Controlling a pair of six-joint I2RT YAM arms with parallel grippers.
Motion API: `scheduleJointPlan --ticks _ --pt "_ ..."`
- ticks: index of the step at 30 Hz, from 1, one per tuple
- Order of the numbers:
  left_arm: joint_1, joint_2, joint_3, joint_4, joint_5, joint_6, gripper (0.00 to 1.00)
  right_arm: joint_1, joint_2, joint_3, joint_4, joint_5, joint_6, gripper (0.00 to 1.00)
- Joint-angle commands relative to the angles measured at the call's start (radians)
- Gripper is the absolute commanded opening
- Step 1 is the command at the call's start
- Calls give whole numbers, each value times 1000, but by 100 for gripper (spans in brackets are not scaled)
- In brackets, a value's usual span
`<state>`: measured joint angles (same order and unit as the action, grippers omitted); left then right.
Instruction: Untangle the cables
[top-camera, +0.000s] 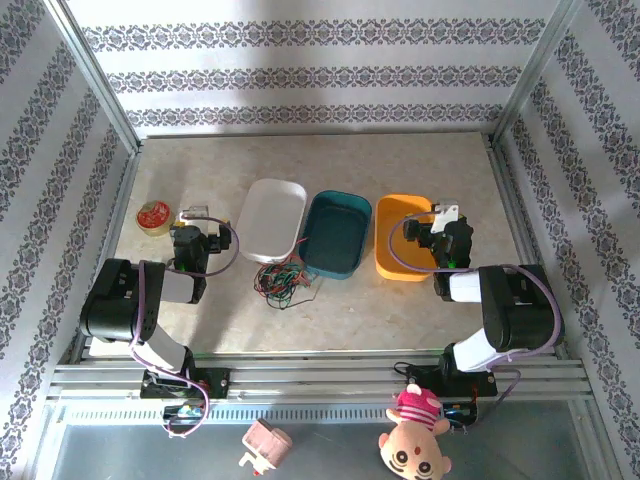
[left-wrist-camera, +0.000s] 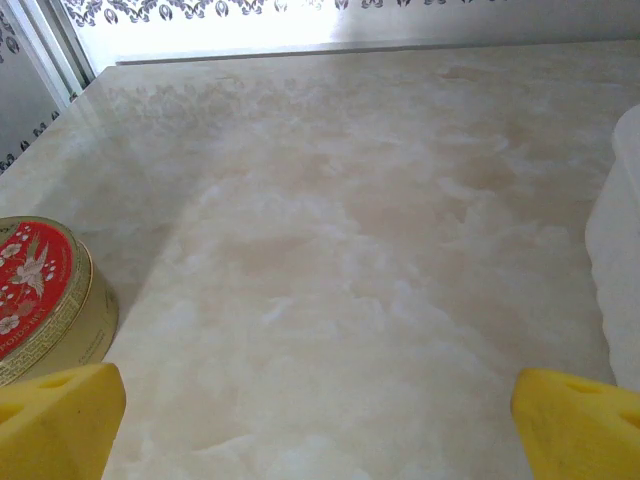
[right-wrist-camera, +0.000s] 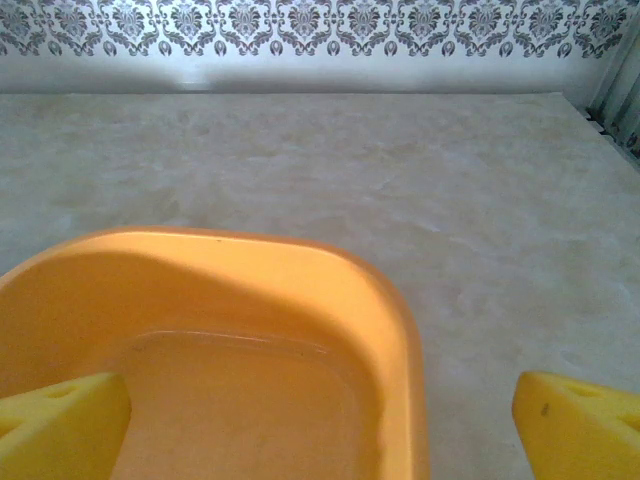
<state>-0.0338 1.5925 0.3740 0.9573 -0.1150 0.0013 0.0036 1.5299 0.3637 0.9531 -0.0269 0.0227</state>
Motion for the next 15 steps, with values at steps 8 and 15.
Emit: scheduleJointPlan --ticks 8,15 --pt "5 6 -10 46 -56 -28 99 -14 3 11 3 -41 12 98" --pt "6 3 -6 38 -55 -28 99 -14 4 12 1 -39 12 98"
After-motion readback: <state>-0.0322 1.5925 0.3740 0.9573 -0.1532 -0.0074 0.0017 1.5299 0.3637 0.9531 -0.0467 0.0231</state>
